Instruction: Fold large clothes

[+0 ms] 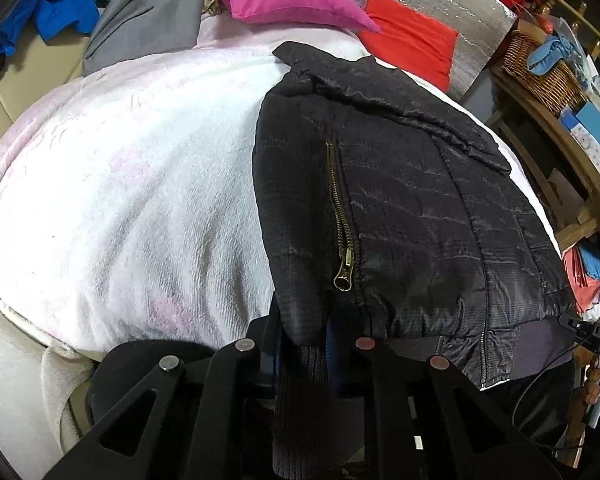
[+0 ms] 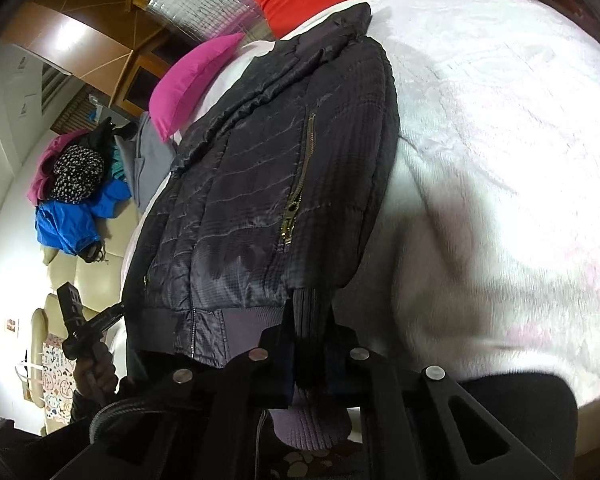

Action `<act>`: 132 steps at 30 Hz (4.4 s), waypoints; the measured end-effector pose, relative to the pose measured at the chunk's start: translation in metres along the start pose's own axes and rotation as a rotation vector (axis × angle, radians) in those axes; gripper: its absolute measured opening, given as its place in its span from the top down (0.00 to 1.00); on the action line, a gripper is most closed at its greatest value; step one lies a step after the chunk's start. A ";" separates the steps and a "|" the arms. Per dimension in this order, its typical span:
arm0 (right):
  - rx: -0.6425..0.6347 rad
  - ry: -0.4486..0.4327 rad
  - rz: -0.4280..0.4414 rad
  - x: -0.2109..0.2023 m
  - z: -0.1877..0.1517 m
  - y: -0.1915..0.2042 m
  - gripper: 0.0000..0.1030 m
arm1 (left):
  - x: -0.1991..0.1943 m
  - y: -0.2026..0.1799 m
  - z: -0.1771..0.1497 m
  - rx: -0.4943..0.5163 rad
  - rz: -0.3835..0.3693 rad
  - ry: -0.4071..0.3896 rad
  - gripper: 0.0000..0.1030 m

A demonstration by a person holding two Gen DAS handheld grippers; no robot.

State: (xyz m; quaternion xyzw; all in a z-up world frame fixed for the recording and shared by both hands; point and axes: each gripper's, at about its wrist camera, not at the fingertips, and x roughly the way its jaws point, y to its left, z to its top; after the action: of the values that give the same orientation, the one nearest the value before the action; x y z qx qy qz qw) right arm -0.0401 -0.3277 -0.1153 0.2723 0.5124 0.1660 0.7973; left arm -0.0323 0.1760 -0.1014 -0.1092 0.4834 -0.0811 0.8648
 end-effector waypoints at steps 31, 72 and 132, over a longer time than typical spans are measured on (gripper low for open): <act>0.029 0.043 0.046 0.030 0.011 -0.002 0.86 | 0.020 0.000 0.011 0.011 0.023 0.040 0.84; 0.078 -0.001 0.313 0.006 0.010 0.002 0.81 | -0.010 -0.016 0.033 0.037 -0.014 -0.023 0.88; 0.050 -0.351 0.373 -0.033 0.182 0.058 0.82 | -0.029 -0.054 0.198 -0.017 0.058 -0.301 0.88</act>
State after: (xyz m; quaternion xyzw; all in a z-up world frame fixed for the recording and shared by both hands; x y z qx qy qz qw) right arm 0.1122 -0.3472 0.0035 0.4063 0.3110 0.2478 0.8227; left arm 0.1193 0.1530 0.0374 -0.1132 0.3521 -0.0347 0.9284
